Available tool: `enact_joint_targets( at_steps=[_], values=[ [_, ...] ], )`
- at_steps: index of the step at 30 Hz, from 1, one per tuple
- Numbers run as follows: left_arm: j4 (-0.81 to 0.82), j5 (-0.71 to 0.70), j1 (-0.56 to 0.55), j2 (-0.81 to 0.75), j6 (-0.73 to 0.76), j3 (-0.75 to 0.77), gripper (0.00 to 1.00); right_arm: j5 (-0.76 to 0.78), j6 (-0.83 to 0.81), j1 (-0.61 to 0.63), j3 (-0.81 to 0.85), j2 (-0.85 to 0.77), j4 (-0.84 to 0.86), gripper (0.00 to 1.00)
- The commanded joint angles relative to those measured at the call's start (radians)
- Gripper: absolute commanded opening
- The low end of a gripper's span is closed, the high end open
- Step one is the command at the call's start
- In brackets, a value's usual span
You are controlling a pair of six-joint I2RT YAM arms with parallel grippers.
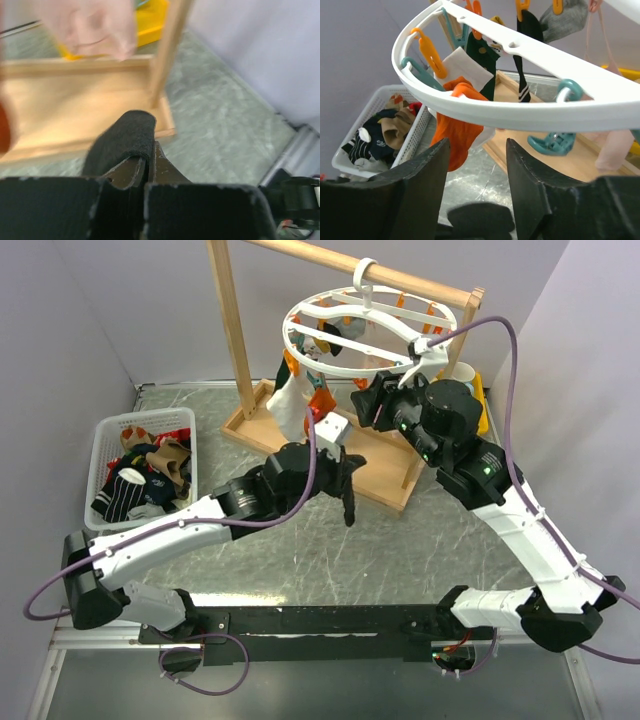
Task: Remove the socks clipped to the hanger
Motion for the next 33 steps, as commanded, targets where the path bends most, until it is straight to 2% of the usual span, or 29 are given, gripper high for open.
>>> enact_joint_targets(
  at_steps=[1, 5, 6, 10, 14, 22, 29, 33],
  values=[
    [-0.165, -0.175, -0.004, -0.081, -0.017, 0.030, 0.01, 0.045, -0.020, 0.005, -0.034, -0.081, 0.044, 0.60],
    [-0.351, -0.301, 0.044, -0.139, -0.026, 0.067, 0.01, 0.062, -0.026, -0.004, -0.092, -0.147, 0.067, 0.58],
    [-0.415, -0.305, 0.070, -0.153, -0.031, 0.076, 0.01, 0.064, -0.029, -0.010, -0.095, -0.155, 0.061, 0.58],
    [-0.492, -0.268, 0.238, -0.244, -0.051, 0.073, 0.01, 0.087, -0.036, -0.016, -0.101, -0.187, 0.040, 0.58],
    [-0.508, -0.292, 0.421, -0.343, -0.068, 0.026, 0.01, 0.101, -0.033, -0.022, -0.123, -0.219, 0.027, 0.59],
    [-0.529, -0.280, 0.714, -0.328, -0.085, -0.048, 0.01, 0.104, 0.034, -0.030, -0.224, -0.328, 0.009, 0.77],
    [-0.427, -0.182, 1.065, -0.287, -0.074, -0.056, 0.01, 0.055, 0.092, -0.030, -0.348, -0.446, 0.026, 0.78],
    [-0.403, -0.120, 1.164, -0.195, -0.046, -0.014, 0.01, 0.041, 0.105, -0.030, -0.387, -0.483, 0.009, 0.78]
  ],
)
